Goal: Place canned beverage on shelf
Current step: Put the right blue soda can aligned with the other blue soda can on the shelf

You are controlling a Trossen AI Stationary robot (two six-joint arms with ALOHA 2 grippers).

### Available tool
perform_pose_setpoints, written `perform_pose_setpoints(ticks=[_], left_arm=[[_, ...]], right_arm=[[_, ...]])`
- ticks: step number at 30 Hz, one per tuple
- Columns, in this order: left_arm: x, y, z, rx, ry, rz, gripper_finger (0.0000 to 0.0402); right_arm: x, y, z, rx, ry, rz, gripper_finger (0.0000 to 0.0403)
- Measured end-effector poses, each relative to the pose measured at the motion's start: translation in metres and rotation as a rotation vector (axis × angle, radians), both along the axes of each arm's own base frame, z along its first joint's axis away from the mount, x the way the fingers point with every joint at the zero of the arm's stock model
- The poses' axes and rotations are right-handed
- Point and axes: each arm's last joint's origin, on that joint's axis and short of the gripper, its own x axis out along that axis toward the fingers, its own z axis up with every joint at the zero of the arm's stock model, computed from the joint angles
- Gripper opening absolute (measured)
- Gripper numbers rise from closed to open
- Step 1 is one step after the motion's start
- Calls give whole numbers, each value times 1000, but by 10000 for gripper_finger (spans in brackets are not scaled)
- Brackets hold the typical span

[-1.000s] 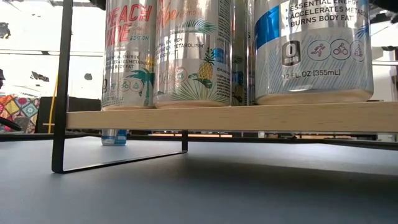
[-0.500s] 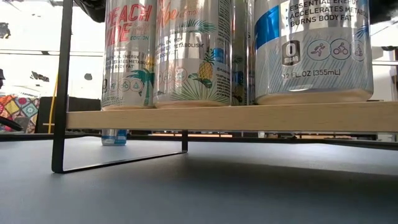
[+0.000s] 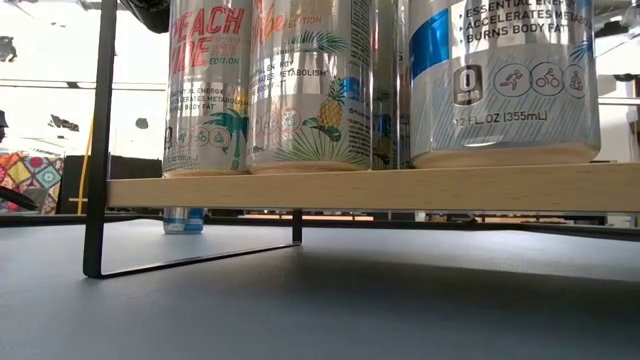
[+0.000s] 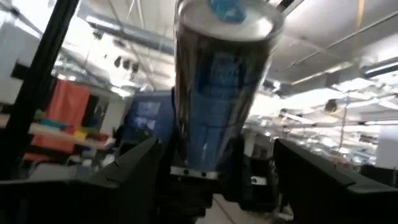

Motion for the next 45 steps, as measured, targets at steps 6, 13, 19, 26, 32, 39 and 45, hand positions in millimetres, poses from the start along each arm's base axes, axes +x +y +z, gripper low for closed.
perform_pose_setpoints(ticks=[6,13,19,26,32,39,45], left_arm=[[0,3,-1,4,39,-12,241],[3,7,-6,3,93,-39,241],[8,8,-11,33,149,1,241],[9,8,-13,-7,184,-26,241],[12,8,-17,-20,224,-28,241],[13,9,-18,-24,243,-27,241],[13,9,-19,0,253,-2,241]], right_arm=[[-8,0,2,2,262,-164,306],[-54,8,32,8,397,-245,306],[-88,16,51,3,357,-209,306],[-83,19,46,-143,414,-244,306],[-61,22,31,-317,499,-282,306],[-56,19,29,-290,516,-363,306],[-68,22,37,-254,477,-344,306]])
